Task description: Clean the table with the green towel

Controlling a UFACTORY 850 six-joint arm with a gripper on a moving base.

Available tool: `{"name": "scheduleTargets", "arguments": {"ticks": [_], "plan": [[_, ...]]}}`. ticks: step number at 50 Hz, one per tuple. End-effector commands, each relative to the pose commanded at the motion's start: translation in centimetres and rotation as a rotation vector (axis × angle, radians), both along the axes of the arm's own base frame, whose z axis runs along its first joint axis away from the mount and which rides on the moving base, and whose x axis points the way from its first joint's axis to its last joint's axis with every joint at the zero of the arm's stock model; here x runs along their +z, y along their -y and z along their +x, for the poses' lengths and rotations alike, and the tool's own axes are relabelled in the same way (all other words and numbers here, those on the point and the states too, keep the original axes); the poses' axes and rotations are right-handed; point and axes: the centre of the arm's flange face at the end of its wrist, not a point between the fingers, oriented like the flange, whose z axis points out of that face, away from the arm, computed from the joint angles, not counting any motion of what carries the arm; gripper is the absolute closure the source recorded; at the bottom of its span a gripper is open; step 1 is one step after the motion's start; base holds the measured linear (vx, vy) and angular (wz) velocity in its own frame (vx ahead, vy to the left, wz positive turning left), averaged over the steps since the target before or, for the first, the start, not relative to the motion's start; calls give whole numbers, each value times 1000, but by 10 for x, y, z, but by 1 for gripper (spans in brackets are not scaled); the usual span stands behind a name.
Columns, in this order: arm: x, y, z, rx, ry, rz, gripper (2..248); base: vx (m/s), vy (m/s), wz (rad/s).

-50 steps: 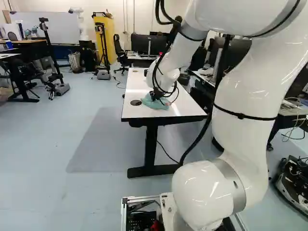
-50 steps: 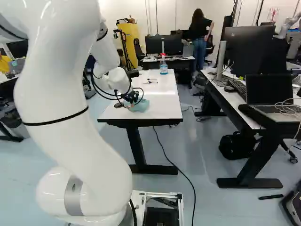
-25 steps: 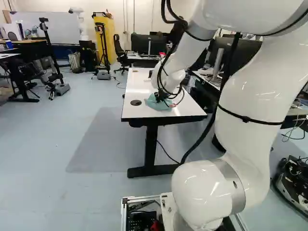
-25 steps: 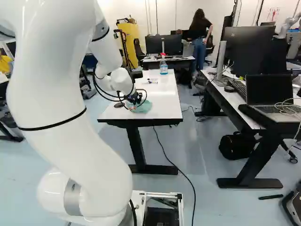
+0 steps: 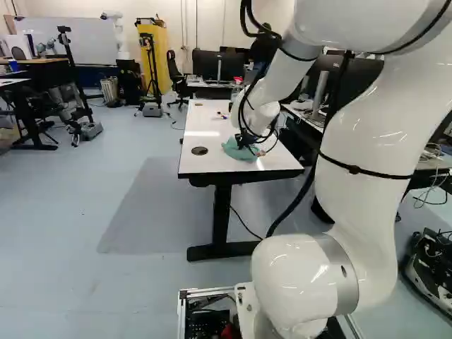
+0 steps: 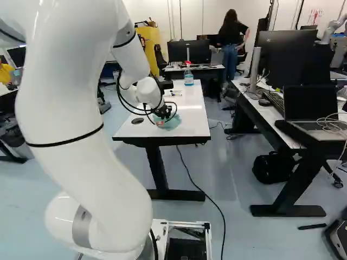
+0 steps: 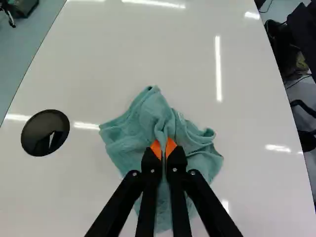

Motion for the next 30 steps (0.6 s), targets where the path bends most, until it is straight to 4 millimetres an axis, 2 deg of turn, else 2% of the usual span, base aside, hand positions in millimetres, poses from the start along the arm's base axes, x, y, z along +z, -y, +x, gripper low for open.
{"name": "scheduleTargets", "arguments": {"ticks": [22,30], "plan": [[-2,3,42,-2,17,-1,220,0,0,0],[-2,-2,43,7,18,-1,220,0,0,0]]}}
